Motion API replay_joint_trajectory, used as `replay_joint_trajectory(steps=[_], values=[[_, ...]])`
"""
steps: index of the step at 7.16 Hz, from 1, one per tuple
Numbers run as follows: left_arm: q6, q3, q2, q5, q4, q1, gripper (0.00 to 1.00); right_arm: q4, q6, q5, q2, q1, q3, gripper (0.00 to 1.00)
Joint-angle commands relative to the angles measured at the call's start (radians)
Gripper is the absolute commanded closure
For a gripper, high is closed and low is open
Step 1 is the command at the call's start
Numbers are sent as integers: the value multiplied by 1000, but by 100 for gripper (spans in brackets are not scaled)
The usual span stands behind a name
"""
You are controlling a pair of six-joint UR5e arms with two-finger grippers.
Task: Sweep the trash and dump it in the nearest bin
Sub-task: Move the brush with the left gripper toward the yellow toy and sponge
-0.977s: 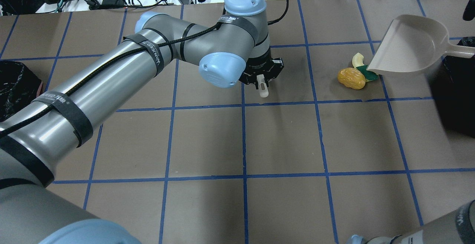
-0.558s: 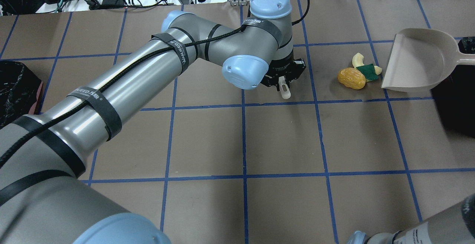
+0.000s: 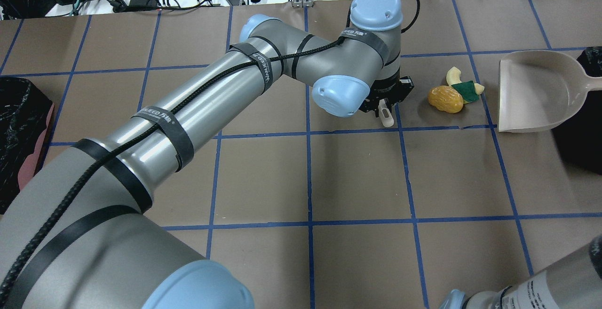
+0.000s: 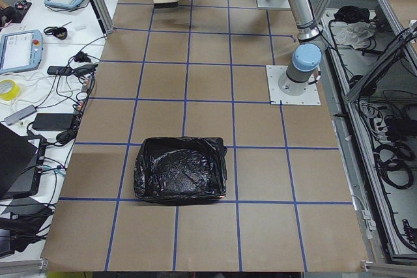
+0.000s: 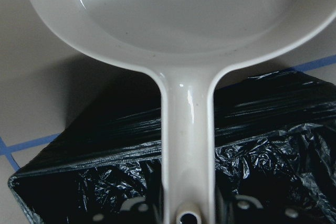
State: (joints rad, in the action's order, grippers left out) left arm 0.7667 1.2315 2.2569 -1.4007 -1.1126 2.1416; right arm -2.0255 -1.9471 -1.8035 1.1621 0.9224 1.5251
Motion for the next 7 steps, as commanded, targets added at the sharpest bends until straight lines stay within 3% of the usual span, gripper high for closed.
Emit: replay_joint_trajectory(steps=[1, 2, 7], values=[[34, -53, 44, 2, 16, 24, 100, -30, -7, -22, -28, 0, 6, 100], [51, -84, 67, 6, 16, 34, 100, -89, 0, -23, -47, 7, 7, 100], [204, -136, 135, 29, 77, 90, 100, -70, 60, -25, -47, 61, 15, 100]])
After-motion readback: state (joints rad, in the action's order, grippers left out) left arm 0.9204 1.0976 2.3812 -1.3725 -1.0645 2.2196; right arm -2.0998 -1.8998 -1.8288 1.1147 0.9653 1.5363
